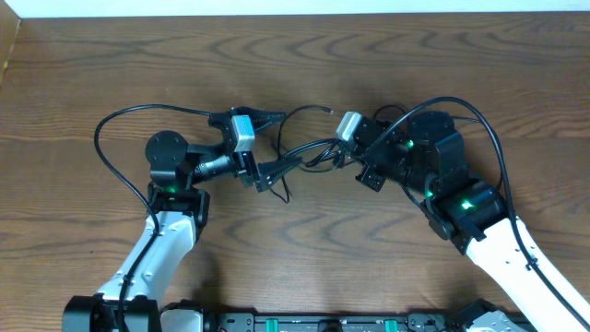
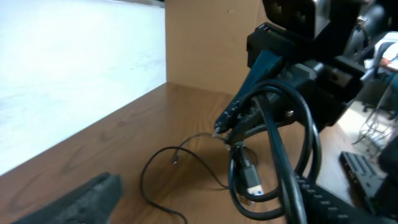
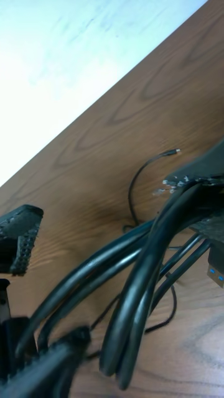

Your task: Untangle cables

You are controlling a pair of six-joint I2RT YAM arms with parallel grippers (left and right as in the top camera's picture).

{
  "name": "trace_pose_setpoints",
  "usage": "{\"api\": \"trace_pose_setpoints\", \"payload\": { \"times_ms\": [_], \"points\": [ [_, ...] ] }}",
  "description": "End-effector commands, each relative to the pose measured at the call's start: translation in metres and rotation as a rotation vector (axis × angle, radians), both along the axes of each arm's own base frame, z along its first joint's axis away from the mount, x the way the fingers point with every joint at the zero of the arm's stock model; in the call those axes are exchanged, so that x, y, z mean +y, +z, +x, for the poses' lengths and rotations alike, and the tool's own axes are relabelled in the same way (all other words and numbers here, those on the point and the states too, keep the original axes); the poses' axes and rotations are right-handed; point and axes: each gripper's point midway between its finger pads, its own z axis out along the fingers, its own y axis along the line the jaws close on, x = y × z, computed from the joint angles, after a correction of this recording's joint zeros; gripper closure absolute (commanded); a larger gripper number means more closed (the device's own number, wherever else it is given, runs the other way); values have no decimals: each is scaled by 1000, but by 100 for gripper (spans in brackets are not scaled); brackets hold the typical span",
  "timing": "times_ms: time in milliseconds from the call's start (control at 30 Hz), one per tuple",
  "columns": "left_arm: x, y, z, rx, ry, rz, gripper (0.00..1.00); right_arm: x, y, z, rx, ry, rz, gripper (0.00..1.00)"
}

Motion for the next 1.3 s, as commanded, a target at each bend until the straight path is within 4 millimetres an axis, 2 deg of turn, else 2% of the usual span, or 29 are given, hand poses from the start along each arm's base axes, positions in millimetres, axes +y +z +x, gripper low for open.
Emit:
{"api": "trace_pose_setpoints", "payload": {
  "times_ms": [0, 33, 67, 233, 400, 667, 700, 733, 767, 867, 933, 1267],
  "points": [
    [2, 3, 5, -30, 22, 6, 32, 3, 11, -5, -15, 14, 21, 99],
    [2, 3, 5, -30, 23, 6, 39, 3, 11, -5, -15, 14, 21, 99],
    [2, 3, 5, -30, 22, 6, 42, 3, 11, -5, -15, 14, 21, 99],
    [2, 3, 5, -30, 22, 6, 92, 3, 11, -5, -15, 14, 21, 99],
    [0, 3, 4, -30, 17, 6, 92, 3, 8, -4, -2, 10, 21, 99],
    [-16, 3, -6, -31, -38, 5, 92, 4, -4, 0, 32, 2, 10, 99],
    [-17, 3, -7, -31, -42, 5, 89, 3, -4, 1, 31, -6, 6, 99],
    [-18, 3, -9, -30, -50, 5, 69, 2, -5, 2, 28, -17, 1, 99],
    [-19, 3, -9, -30, -53, 5, 45, 0, -5, 4, 25, -31, -6, 99],
    [-20, 3, -9, -30, -55, 5, 23, -2, -5, 6, 17, -42, -14, 99],
    [-20, 3, -9, -30, -55, 5, 18, -2, -5, 6, 17, -42, -14, 99],
    [-20, 3, -9, -31, -53, 5, 14, 1, -16, -1, 68, -9, -22, 99]
  ]
}}
